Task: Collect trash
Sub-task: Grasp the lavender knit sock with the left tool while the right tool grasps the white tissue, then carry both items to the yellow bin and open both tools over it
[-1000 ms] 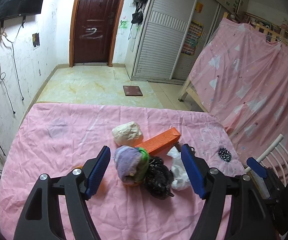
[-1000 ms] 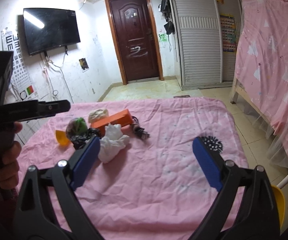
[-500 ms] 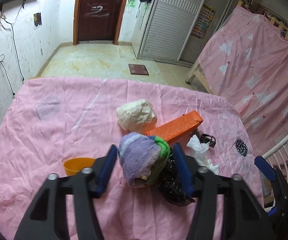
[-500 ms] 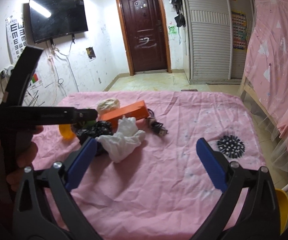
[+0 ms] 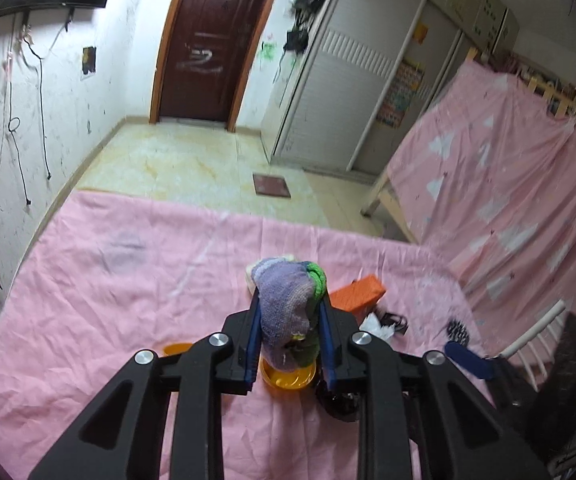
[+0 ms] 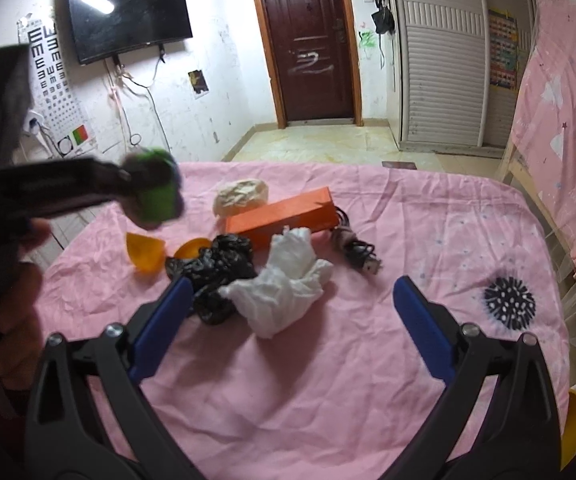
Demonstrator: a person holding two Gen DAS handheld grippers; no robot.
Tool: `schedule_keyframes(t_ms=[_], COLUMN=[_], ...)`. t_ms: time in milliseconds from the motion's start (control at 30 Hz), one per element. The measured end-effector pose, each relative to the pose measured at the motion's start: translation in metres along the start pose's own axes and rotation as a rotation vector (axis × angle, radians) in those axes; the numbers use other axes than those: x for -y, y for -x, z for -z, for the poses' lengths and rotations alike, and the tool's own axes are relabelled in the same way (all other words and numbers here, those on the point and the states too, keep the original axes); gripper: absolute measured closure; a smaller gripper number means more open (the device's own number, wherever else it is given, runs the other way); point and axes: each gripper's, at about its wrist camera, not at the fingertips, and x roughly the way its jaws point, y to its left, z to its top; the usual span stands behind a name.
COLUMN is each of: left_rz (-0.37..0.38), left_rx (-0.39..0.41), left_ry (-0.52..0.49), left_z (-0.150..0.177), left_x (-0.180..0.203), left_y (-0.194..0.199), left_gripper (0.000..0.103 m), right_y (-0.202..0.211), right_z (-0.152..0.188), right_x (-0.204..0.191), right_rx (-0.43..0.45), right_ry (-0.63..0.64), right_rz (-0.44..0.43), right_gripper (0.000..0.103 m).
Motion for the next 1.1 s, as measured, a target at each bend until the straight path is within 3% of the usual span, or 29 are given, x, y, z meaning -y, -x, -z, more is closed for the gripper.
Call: schedule_keyframes(t_ms=[133,200,267,333,400,433,500,767,1100], left_rz=[0.026,0.035,0.043,0.048,0.051,0.053,0.055,0.047,0.052], left_rx=[0.019,0.024,0.029,0.034,0.036,0.035,0.031,0.039,0.063], left_ry=[0.011,0.014,0.019,0.02,0.018,0.016,0.014,0.01,-0.047], left_z=[-0.004,-0.004,-0.004,-0.004,-0.003,-0.002,-0.001,0.003,0.006], left_x=[-0.006,-0.008,-0.009,-0.01,-0.01,-0.01,-0.009,-0.007,0.023], left_y=[0.013,0.017,0.019,0.02,0.021,0.021,0.021,0.032,0.051], left_gripper=[0.086,0.086,0.086,0.086,0.086,0.086,0.086,0.086,0.086], right_y=[-0.009,-0.017,-0.024,-0.028,-0.032,-0.033,-0.032,-0.009,0.046], right_z=[-0.004,-0.005,-0.005,-0.005,-0.005,-0.005,-0.004,-0.004,-0.004], right_x=[0.004,0.006,0.004,0.002,0.001,0.0,-0.002,-0.008,0.011], right_rx=[-0.026,-0.052,-0.083,-0.098,-0.117,-0.122,-0.115,-0.039,0.078], right_ry=[-0.02,-0.018,-0.014,-0.007,0.001,0.004,0.01,0.01,-0.032], right_rz=[0.015,0.029,0.029,0.032,0.03,0.029,0.04,0.025,0.024], right_gripper=[0.01,0.031,0.035,0.047,0.075,0.082,0.088,0.09,0.09])
